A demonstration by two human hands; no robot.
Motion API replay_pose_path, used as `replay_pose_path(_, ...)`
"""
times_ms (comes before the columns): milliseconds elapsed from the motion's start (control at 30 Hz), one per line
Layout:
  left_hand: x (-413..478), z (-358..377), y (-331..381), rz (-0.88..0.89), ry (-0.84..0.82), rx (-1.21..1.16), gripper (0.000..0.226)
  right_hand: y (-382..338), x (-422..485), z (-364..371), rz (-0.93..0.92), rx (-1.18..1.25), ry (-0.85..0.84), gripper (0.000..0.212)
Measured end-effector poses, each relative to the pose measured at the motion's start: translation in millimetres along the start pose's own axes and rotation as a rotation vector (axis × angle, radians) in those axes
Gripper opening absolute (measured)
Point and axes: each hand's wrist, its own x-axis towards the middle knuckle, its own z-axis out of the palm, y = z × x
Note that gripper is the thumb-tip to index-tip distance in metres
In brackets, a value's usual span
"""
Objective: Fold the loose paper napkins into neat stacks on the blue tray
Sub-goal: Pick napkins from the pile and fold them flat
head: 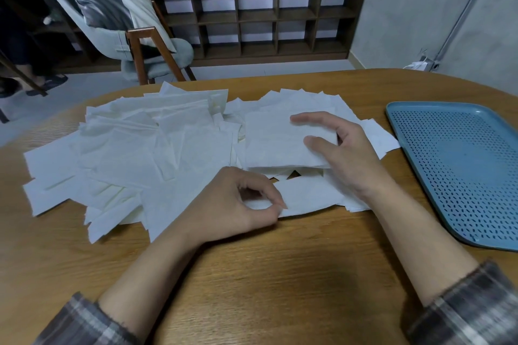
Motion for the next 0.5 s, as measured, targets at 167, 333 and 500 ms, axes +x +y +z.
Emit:
replay_pose_path(167, 0.8, -8.3, -0.3, -0.078, 0.03, -0.106, 0.022, 0.3, 0.7, 1.0, 0.032, 0.012, -0.017, 0.039)
replay_pose_path(333, -0.5, -6.6, 4.9, -0.106, -0.005, -0.072, 0.019, -0.4, -0.4, 0.0, 0.04, 0.017, -0.013, 0.039)
replay_pose_path(500, -0.9, -0.5, 4.7, -0.008, -0.069, 0.108, 0.022, -1.0, 0.3, -0.7, 0.046, 0.01, -0.027, 0.039)
